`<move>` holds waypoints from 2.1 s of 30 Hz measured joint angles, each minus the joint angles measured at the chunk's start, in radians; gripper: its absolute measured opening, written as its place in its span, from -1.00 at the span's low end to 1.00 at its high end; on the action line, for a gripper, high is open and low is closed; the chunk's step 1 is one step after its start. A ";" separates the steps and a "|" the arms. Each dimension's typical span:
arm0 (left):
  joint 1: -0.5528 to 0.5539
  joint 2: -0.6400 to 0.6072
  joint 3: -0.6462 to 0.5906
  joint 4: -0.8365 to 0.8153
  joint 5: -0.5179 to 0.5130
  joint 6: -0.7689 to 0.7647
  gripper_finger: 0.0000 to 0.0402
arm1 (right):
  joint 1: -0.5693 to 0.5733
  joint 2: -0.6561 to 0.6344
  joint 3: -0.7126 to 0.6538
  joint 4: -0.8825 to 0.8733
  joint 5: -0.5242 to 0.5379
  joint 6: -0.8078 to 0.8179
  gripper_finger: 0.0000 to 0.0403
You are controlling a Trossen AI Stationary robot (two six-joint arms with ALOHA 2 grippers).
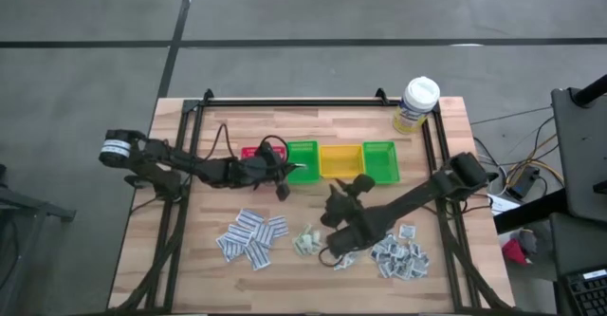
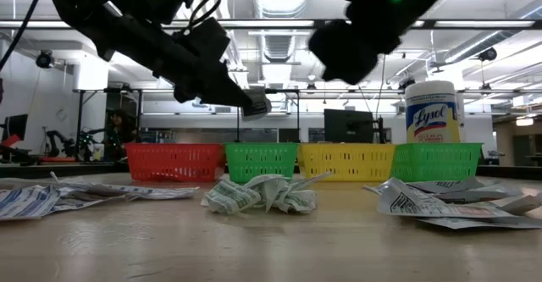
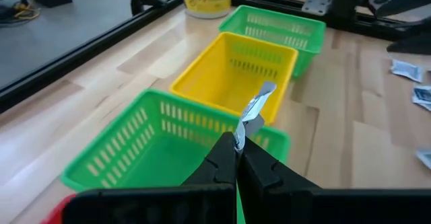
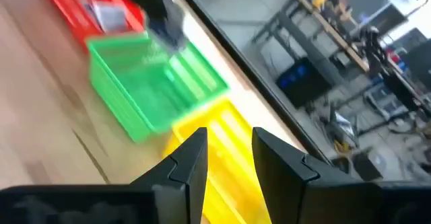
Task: Pick & Place First Aid Supplies
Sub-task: Put the alcohol pad into the red basket
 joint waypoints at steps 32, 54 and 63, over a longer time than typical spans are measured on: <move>0.044 -0.278 0.000 -0.608 -0.062 -0.172 -1.00 | 0.155 -0.409 -0.344 0.085 -0.080 -0.059 -0.74; 0.235 -0.265 0.001 -0.750 0.208 -0.312 -1.00 | 0.307 -0.856 -0.669 0.459 -0.122 -0.256 -0.76; 0.270 -0.265 0.001 -0.759 0.254 -0.325 -1.00 | 0.312 -0.972 -0.723 0.462 -0.139 -0.270 -0.79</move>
